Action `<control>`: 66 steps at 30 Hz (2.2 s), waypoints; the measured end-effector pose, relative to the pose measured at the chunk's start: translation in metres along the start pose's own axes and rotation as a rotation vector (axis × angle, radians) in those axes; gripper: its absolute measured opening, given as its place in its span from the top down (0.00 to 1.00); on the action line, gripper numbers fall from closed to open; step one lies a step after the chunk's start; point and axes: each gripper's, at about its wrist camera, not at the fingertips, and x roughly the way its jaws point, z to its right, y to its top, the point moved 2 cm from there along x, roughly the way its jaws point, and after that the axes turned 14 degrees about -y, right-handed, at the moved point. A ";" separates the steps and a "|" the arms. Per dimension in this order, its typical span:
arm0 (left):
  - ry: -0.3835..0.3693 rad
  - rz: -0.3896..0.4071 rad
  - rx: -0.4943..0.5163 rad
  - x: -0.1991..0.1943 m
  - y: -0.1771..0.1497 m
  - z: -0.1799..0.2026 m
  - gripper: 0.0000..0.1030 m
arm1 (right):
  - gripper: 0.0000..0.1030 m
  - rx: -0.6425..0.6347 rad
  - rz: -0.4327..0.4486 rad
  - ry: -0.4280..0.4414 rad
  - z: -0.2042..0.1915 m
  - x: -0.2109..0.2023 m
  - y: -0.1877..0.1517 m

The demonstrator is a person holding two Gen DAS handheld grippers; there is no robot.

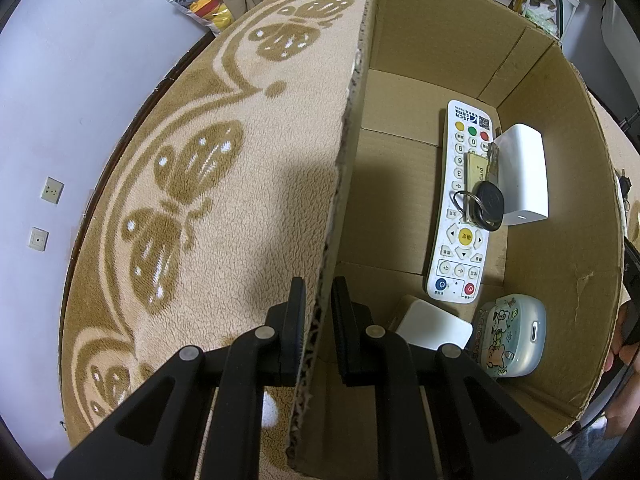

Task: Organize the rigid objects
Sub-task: 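Grasp the light-blue power bank with the right tool and lift it, then carry the blue power bank into the box and release it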

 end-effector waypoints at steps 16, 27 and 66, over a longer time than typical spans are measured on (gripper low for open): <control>0.016 -0.006 0.005 0.005 0.000 0.003 0.87 | 0.72 0.062 0.067 0.059 -0.007 -0.045 0.014; 0.024 -0.005 0.009 0.005 -0.001 0.004 0.87 | 0.72 0.051 0.261 0.181 -0.039 -0.115 0.036; 0.034 -0.002 0.021 0.003 -0.001 0.007 0.87 | 0.73 -0.268 0.225 0.271 -0.145 -0.109 0.000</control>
